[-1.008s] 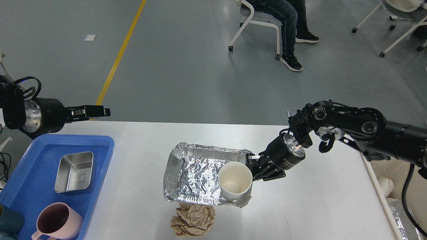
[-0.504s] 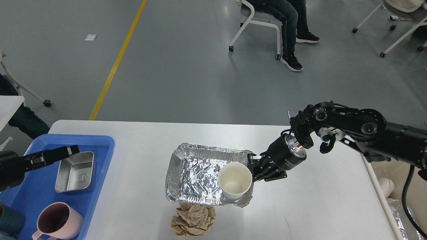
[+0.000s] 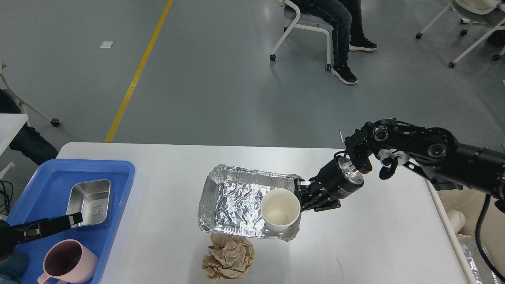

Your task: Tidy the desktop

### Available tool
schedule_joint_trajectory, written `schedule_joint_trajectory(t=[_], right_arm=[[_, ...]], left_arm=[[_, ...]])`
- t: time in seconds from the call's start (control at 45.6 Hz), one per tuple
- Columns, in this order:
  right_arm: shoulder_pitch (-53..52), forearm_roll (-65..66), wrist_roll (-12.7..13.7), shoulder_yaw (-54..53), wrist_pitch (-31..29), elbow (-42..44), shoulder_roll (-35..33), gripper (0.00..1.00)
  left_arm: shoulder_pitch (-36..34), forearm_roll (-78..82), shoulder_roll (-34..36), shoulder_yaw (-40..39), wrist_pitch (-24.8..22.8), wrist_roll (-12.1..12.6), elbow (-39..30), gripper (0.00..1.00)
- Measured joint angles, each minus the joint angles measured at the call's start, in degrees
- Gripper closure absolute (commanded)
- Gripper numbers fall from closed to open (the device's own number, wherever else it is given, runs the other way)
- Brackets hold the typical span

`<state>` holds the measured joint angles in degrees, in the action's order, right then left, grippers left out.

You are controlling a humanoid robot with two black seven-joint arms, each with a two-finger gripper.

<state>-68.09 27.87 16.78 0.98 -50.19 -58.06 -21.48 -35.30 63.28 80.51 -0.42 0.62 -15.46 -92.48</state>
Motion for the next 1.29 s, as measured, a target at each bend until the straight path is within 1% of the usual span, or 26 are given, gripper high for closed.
schedule_joint_trajectory(t=[0.11,0.241,0.46,0.635,0.789,0.986,1.227,1.293], right_arm=[[-0.02,0.0,0.0,-0.01,0.0,-0.02,0.26,1.0],[-0.43,0.0,0.0,-0.09,0.13,0.08,0.61,1.0],[-0.64,0.0,-0.01,-0.25,0.17,0.09,0.53,1.0],[-0.81,0.0,-0.02,-0.28,0.1,0.07,0.62,1.0],[-0.9,0.0,-0.06,-0.28,0.09,0.06,0.65,1.0],[-0.91,0.0,-0.08,-0.32,0.09,0.05,0.71,1.0],[-0.91,0.0,-0.09,-0.44,-0.03,0.04,0.68,1.0],[-0.91,0.0,-0.09,-0.49,-0.03,0.05,0.66,1.0]], left_arm=[[0.04,0.01,-0.25,-0.25,0.17,-0.01,0.03,0.18],[-0.57,0.04,-3.76,-0.45,0.18,0.64,0.06,0.17],[-1.52,3.06,-14.09,-0.14,0.17,2.55,0.9,0.17],[-2.13,14.04,-23.87,-0.02,0.1,3.2,1.96,0.17],[-1.52,25.31,-29.55,0.05,0.09,3.23,2.46,0.17],[-1.24,30.92,-33.59,0.19,0.09,3.24,3.39,0.17],[-0.33,34.9,-38.63,0.25,0.1,3.24,8.81,0.18],[-0.13,35.47,-39.89,0.25,0.16,3.24,9.91,0.2]])
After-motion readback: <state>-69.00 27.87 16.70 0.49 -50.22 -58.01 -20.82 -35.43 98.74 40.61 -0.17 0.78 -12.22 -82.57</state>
